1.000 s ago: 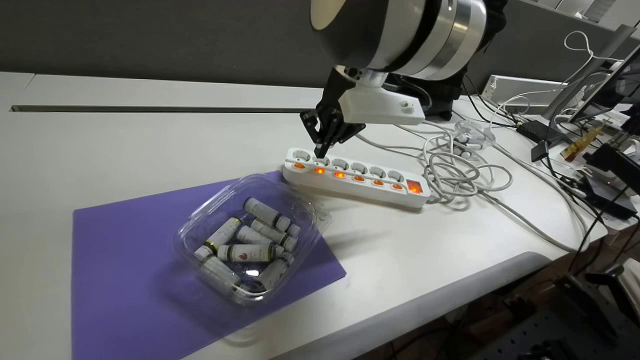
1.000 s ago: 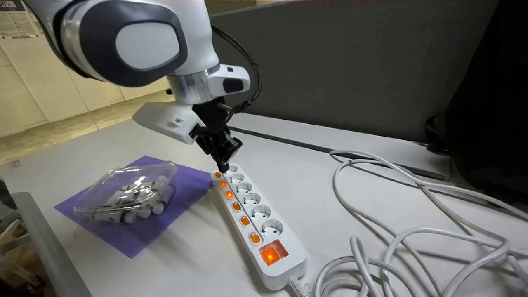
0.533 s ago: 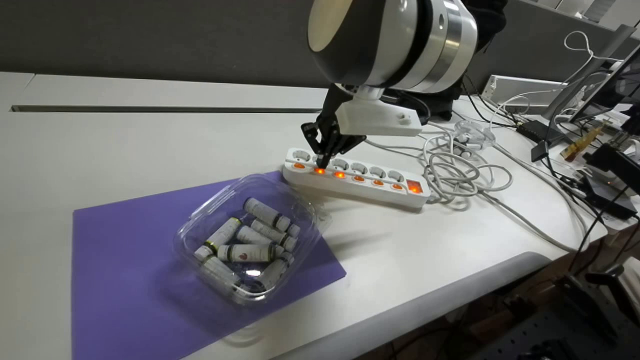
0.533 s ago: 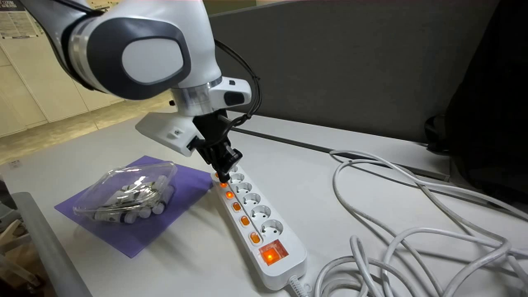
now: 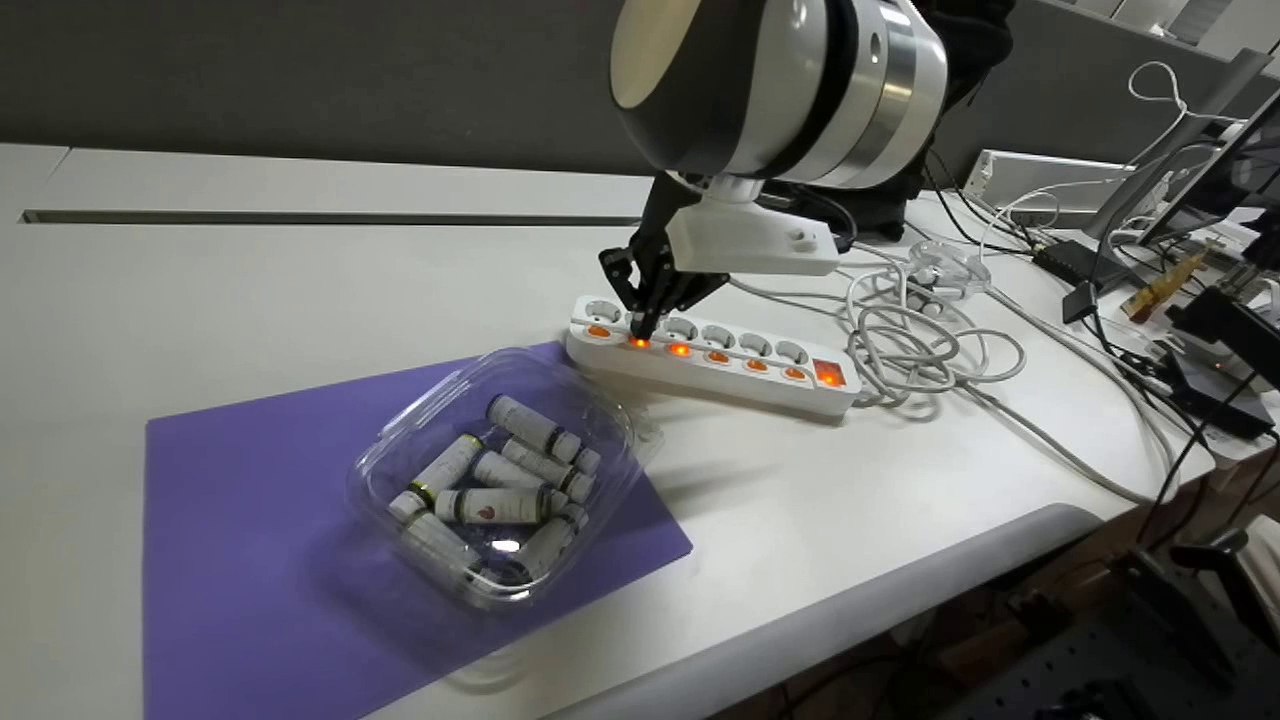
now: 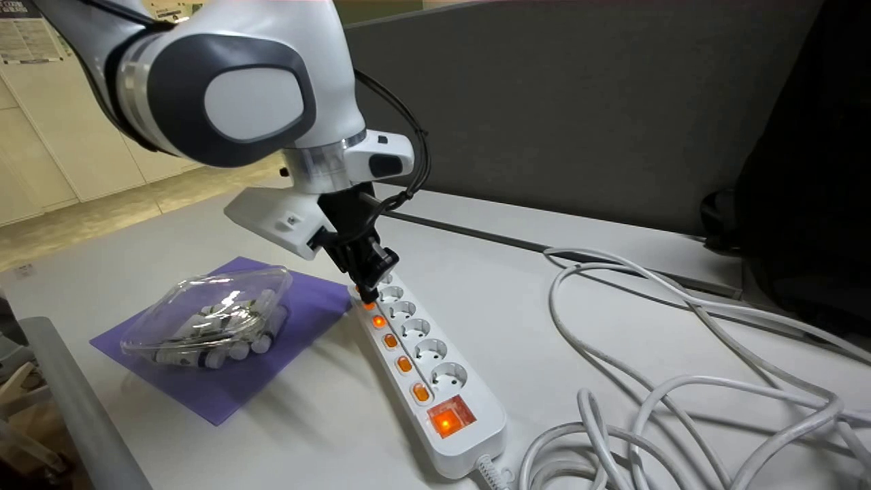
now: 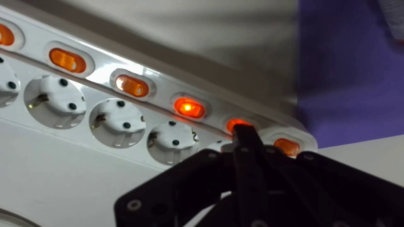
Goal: Switch off the second socket on the extension adapter
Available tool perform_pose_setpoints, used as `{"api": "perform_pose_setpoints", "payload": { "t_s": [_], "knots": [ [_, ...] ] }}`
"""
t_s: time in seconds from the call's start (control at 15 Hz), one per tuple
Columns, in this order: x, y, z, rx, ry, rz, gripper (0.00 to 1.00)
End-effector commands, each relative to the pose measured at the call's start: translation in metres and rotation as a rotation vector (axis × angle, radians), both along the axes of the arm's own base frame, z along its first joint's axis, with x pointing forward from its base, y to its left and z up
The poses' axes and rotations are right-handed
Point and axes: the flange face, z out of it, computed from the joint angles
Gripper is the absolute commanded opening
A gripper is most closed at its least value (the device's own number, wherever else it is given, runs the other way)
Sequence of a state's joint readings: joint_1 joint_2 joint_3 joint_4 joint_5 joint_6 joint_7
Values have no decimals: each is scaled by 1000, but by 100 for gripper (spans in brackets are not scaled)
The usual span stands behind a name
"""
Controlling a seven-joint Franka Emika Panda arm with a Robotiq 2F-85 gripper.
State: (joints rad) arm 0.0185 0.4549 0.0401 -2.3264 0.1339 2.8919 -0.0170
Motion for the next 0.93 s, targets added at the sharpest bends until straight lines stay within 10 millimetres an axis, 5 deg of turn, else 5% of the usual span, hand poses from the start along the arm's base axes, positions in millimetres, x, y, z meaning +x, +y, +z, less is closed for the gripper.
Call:
{"api": "perform_pose_setpoints", "payload": {
  "t_s": [0.0,0.87],
  "knots": [
    [5,-6,-9,1,17,-35,0],
    [40,-53,-34,123,-39,49,0]
  ]
}}
